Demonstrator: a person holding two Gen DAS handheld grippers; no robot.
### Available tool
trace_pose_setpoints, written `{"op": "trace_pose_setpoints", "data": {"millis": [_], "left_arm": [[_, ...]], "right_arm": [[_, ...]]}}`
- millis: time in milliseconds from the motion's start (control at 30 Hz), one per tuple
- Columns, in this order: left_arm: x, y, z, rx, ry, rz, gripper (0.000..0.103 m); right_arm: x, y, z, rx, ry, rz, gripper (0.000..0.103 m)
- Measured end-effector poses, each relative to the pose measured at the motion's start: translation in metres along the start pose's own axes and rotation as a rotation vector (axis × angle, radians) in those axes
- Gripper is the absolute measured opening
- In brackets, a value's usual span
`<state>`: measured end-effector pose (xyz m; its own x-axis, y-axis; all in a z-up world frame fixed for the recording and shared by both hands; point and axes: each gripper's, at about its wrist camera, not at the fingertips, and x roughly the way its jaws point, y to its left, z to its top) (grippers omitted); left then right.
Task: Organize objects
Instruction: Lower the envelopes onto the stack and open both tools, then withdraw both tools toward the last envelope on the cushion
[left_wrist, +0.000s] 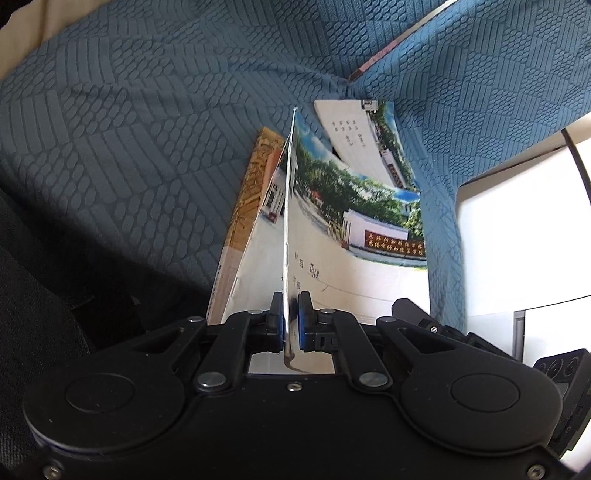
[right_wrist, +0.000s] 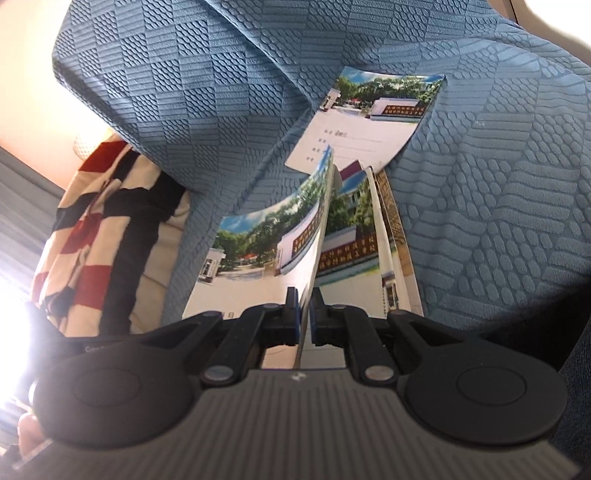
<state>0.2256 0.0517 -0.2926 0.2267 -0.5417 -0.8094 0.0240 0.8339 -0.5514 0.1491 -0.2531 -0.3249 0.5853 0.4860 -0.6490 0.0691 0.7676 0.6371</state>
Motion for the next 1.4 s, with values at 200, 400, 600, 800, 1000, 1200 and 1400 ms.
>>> {"op": "trace_pose_setpoints", "data": {"millis": [200, 400, 600, 800, 1000, 1200, 1400], "left_arm": [[0.001, 0.002, 0.001, -0.009, 0.005, -0.004, 0.005], [-0.004, 0.004, 0.002, -0.017, -0.001, -0.015, 0.015], [-0.019, 0.003, 0.004, -0.005, -0.038, -0.011, 0.032], [-0.038, -0.005, 0.002, 0.047, -0.082, 0.030, 0.032], [-0.061, -0.028, 0.001, 0.118, -0.140, 0.040, 0.034], [-0.080, -0.062, 0.000, 0.210, -0.213, 0.045, 0.034], [-0.093, -0.093, -0.002, 0.290, -0.261, 0.039, 0.035]], "right_arm": [[0.004, -0.002, -0.003, -0.015, 0.010, -0.027, 0.010], [0.003, 0.003, -0.005, -0.035, 0.017, -0.060, 0.018], [-0.009, 0.011, -0.008, -0.087, 0.002, -0.113, 0.052], [-0.029, 0.021, -0.008, -0.150, -0.036, -0.154, 0.052], [-0.053, 0.036, -0.004, -0.217, -0.114, -0.195, 0.052], [-0.084, 0.049, 0.003, -0.267, -0.215, -0.203, 0.052], [-0.112, 0.058, 0.010, -0.281, -0.299, -0.208, 0.054]]}}
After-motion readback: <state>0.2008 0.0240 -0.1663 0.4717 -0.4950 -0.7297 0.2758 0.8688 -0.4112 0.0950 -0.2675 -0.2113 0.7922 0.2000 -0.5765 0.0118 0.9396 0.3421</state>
